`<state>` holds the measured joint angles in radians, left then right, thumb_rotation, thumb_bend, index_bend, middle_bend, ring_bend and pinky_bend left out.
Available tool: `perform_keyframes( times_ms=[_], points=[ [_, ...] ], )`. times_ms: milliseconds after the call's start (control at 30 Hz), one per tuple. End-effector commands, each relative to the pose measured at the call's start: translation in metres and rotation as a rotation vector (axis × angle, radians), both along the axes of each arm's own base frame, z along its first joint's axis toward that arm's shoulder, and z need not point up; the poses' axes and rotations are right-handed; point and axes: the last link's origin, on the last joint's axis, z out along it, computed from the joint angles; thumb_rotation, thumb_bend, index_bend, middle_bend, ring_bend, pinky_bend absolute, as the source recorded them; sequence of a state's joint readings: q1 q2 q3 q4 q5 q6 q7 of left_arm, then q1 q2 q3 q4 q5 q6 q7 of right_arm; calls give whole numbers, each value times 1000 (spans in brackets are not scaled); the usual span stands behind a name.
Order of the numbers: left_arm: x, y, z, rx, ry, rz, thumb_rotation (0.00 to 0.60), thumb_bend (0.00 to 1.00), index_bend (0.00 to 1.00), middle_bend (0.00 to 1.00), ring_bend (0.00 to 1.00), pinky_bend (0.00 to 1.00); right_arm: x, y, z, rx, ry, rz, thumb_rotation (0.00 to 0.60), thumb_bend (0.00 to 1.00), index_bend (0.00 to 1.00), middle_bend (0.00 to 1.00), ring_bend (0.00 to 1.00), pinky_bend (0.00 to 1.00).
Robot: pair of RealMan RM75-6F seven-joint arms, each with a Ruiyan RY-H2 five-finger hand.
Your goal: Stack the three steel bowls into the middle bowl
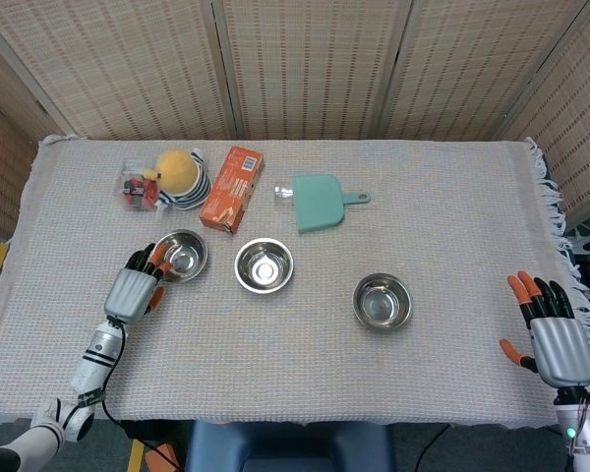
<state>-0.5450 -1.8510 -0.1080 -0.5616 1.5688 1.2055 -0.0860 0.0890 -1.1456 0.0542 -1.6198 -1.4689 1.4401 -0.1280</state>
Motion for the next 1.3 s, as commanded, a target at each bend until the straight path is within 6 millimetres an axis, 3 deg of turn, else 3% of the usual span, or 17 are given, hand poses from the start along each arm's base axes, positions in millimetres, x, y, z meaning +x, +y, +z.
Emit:
perform_keyframes(
  times_ms=[33, 533, 733, 933, 1167, 1300],
  points=[
    [8, 5, -13, -14, -8, -15, 600, 486, 379, 20, 0, 151, 0, 0, 0, 1, 2, -4, 600, 99, 0, 0, 0, 0],
    [22, 19, -24, 24, -4, -55, 600, 487, 623, 143, 31, 168, -3, -1, 0, 11, 15, -37, 600, 98, 0, 0, 0, 0],
    [32, 23, -16, 80, -20, -103, 600, 484, 635, 163, 46, 169, -4, -1, 1, 16, 13, -52, 600, 99, 0, 0, 0, 0],
    [59, 32, -16, 111, -81, -166, 600, 486, 635, 168, 53, 169, -3, 0, 3, 15, 6, -53, 600, 99, 0, 0, 0, 0],
    [111, 34, -33, 112, -127, -307, 600, 487, 632, 170, 52, 169, -2, 3, 6, 21, -7, -46, 600, 99, 0, 0, 0, 0],
    [130, 38, -35, 131, -144, -345, 600, 486, 632, 171, 53, 169, -2, 5, 9, 22, -14, -42, 600, 99, 0, 0, 0, 0]
  ],
)
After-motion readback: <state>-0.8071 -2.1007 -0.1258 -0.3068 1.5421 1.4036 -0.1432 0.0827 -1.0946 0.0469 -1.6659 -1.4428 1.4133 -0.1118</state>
